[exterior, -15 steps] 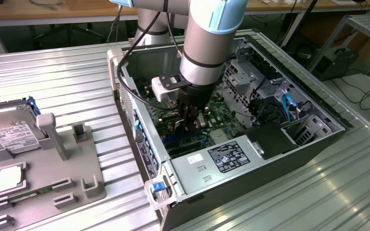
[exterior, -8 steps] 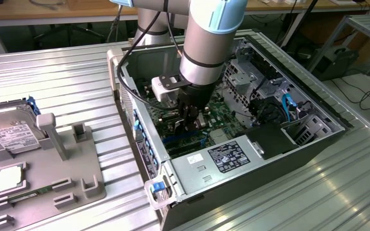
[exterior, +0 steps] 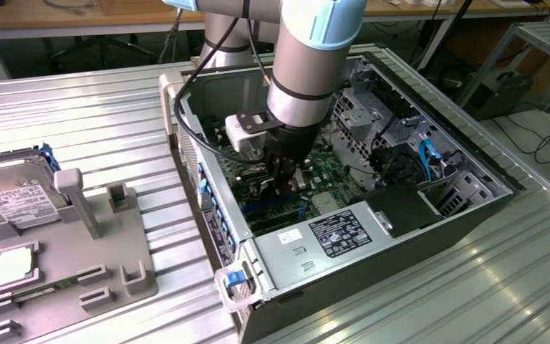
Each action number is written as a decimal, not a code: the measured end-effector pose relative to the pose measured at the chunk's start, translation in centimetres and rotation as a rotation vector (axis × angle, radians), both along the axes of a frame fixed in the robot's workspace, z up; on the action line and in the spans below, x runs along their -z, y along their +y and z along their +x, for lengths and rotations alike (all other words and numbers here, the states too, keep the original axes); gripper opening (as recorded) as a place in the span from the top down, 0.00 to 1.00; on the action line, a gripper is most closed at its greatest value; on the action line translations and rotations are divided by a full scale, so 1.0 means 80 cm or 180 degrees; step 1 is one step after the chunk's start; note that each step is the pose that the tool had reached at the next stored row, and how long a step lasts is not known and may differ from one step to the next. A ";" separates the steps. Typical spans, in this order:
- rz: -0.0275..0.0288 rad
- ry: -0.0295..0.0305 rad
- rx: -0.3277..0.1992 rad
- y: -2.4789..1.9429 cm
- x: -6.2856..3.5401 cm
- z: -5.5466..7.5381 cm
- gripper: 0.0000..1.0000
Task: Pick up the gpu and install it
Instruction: 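Insert the gpu into the slot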
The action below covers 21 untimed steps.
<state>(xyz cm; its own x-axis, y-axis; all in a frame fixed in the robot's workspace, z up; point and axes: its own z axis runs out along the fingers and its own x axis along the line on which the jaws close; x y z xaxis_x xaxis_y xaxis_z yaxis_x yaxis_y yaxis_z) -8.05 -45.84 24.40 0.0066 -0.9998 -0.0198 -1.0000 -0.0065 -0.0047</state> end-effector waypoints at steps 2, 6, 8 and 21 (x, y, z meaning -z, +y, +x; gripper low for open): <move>0.0002 0.0000 0.0000 0.0002 0.000 0.000 0.73; 0.0003 0.0000 0.0000 0.0010 0.004 0.000 0.73; 0.0002 0.0001 0.0000 0.0014 0.008 0.000 0.73; -0.0003 -0.0001 -0.0004 0.0013 0.019 -0.009 0.73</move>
<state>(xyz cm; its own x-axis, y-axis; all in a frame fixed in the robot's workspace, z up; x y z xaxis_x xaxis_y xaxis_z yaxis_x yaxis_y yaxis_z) -8.74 -45.74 22.90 0.0077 -0.9998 -0.0187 -1.0000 -0.0076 -0.0050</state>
